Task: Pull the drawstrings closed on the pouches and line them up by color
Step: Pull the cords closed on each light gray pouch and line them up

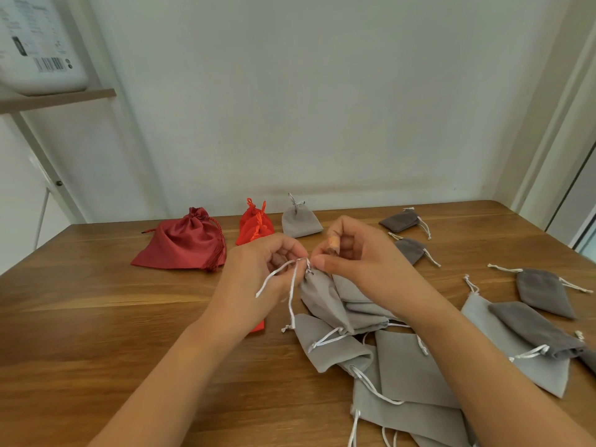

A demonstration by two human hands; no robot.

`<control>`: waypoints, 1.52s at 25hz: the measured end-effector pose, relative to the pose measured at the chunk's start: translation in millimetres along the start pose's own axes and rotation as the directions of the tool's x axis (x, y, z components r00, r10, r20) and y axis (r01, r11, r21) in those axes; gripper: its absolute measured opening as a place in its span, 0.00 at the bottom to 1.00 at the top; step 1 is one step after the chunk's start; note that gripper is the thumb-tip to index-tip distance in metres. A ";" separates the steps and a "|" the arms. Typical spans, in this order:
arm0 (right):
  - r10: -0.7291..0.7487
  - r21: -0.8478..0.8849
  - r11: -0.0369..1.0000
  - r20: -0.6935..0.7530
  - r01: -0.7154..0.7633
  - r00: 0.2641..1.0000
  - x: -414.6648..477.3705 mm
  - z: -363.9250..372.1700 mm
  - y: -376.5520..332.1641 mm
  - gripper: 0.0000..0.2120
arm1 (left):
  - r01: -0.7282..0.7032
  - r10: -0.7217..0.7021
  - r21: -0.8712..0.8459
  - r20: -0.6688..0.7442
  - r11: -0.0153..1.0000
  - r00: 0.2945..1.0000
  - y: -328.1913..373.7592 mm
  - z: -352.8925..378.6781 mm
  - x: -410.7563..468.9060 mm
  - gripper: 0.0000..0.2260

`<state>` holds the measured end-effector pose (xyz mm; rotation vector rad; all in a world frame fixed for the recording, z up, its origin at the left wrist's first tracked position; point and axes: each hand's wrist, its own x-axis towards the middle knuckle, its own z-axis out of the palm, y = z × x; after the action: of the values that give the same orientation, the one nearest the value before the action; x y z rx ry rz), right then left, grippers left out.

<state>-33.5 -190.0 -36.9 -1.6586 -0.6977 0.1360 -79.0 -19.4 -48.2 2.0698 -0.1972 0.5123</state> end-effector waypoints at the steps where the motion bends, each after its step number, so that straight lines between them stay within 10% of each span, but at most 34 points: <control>1: 0.010 0.047 0.999 -0.005 -0.010 1.000 0.8 -0.9 -0.3 0.12 | -0.039 0.039 -0.004 0.000 0.999 0.999 1.2 -0.7 -0.4 0.04; 9: 0.022 0.112 0.993 -0.020 -0.020 1.000 -0.9 -3.0 -4.9 0.13 | -0.270 0.272 0.051 -0.033 0.962 0.962 -1.7 -5.4 -0.1 0.05; 20: -0.065 -0.386 0.923 -0.147 0.004 0.987 -1.8 -16.7 -2.3 0.15 | -0.024 0.024 -0.001 0.052 1.000 0.998 7.7 -2.9 -0.8 0.03; 27: 0.046 0.151 0.988 -0.093 -0.032 0.995 4.7 -14.9 4.5 0.12 | 0.033 -0.027 -0.080 0.076 0.996 0.997 9.0 -3.2 -1.1 0.02; 32: -0.067 -0.348 0.937 -0.115 0.023 0.991 4.1 -7.9 9.5 0.14 | 0.043 -0.030 -0.124 0.104 0.991 0.994 12.3 -2.4 -2.9 0.03; 38: -0.198 -0.514 0.846 -0.054 0.143 0.979 2.0 -5.3 12.2 0.12 | 0.058 -0.055 -0.285 0.019 0.957 0.998 13.8 -3.3 -1.0 0.03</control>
<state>-25.0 -194.1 -46.5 -2.0773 -0.8457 -0.2900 -85.5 -23.9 -36.3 1.7914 -0.2052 0.4112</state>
